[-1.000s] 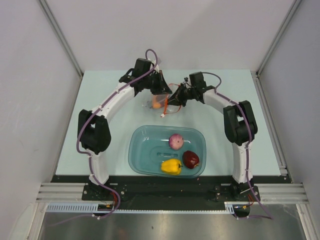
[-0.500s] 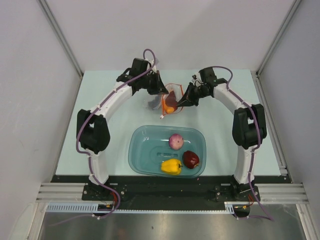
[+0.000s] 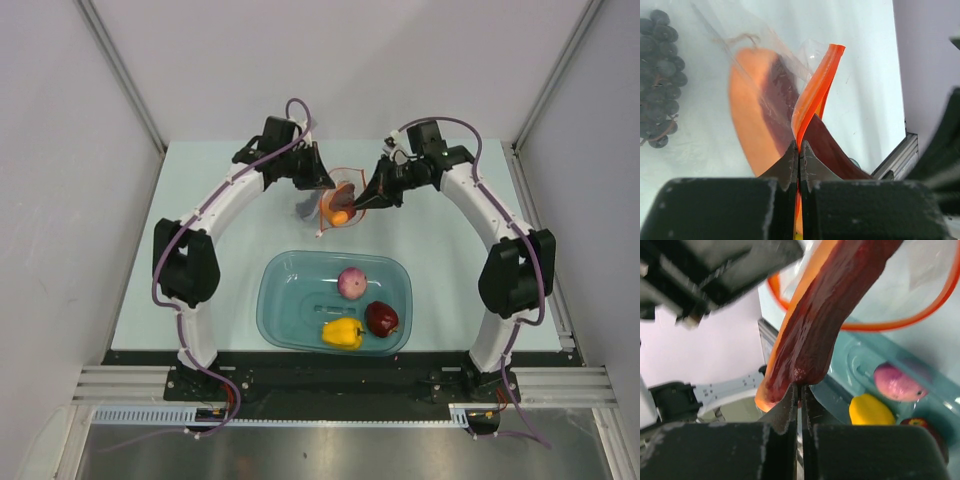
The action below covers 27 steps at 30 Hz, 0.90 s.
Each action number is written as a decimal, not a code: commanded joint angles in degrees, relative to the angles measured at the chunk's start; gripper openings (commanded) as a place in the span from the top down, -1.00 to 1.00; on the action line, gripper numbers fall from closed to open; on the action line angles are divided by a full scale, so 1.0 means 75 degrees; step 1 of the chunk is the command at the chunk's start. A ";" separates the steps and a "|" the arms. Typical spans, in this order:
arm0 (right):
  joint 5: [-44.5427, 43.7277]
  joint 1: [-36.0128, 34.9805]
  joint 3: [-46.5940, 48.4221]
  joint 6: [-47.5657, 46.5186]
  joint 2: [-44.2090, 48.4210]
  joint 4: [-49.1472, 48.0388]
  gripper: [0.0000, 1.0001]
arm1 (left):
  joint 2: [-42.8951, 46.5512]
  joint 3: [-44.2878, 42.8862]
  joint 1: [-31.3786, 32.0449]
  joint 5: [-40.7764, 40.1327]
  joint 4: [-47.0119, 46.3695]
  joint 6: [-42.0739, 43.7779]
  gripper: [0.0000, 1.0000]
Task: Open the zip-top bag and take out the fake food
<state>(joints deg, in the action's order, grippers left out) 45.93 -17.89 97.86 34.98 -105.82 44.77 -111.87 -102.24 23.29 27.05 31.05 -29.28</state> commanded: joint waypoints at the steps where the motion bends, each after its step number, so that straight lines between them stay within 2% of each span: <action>1: 0.0637 -0.0181 0.0136 -0.0457 0.0982 0.0977 1.00 | 0.0150 -0.0361 -0.0117 -0.0418 0.0009 0.0166 1.00; 9: 0.1164 -0.0474 -0.0357 -0.1605 0.2354 0.2325 1.00 | 0.0221 -0.0349 -0.0316 -0.0899 -0.0026 0.0025 0.99; 14: 0.1294 -0.0953 -0.1024 -0.1992 0.3127 0.2350 1.00 | 0.0186 -0.0361 -0.0340 -0.0970 -0.0015 -0.0010 0.99; 19: 0.0861 -0.2357 -0.1037 -0.2472 0.2965 0.2386 1.00 | 0.0233 -0.0407 -0.0340 -0.0993 0.0020 0.0025 0.99; 27: 0.0391 -0.2677 -0.1282 -0.3035 0.2473 0.2304 1.00 | 0.0467 -0.0337 -0.0340 -0.1216 0.0208 0.0247 1.00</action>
<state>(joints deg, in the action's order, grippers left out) 49.89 -37.93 88.79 16.19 -86.52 62.35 -111.85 -102.56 20.93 19.33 31.88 -29.28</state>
